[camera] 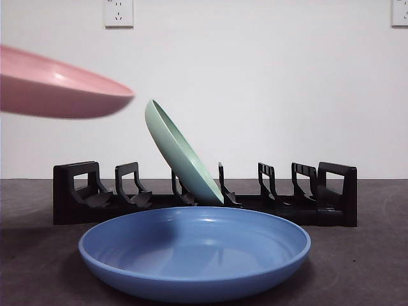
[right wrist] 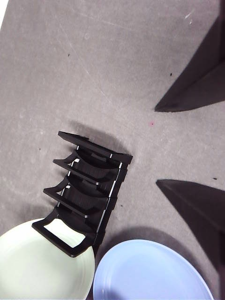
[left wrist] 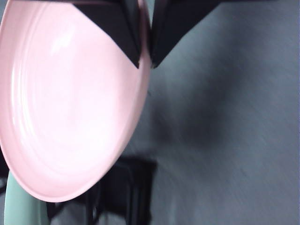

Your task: Place the plate

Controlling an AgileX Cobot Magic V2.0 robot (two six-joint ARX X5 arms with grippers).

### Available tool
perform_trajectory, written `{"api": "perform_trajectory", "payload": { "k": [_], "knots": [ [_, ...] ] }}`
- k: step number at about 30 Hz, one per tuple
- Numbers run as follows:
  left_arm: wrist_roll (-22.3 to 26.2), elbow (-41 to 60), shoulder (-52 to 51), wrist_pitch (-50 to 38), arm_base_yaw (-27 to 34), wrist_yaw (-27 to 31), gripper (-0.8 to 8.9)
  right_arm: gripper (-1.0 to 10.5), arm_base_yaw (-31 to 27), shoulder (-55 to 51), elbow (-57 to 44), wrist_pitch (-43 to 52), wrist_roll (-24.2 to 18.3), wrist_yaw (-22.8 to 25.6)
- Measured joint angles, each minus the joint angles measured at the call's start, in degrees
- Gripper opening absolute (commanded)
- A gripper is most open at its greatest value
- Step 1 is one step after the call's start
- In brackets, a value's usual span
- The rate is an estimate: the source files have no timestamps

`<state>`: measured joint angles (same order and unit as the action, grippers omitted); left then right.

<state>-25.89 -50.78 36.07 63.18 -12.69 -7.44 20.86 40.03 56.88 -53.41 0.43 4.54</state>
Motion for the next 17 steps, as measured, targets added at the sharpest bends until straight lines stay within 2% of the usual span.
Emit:
{"api": "perform_trajectory", "payload": {
  "k": [4,10,17],
  "knots": [
    [-6.1,7.0,-1.3,-4.0,-1.8,-3.1,0.16,2.2,0.0,0.0,0.0,0.0,0.0,0.0],
    [-14.2,15.1,-0.1,-12.4,-9.5,-3.2,0.16,2.2,0.0,0.0,0.0,0.0,0.0,0.0],
    [-21.1,17.3,8.5,-23.8,-20.3,1.6,0.16,2.2,0.0,0.0,0.0,0.0,0.0,0.0]
  ]
}}
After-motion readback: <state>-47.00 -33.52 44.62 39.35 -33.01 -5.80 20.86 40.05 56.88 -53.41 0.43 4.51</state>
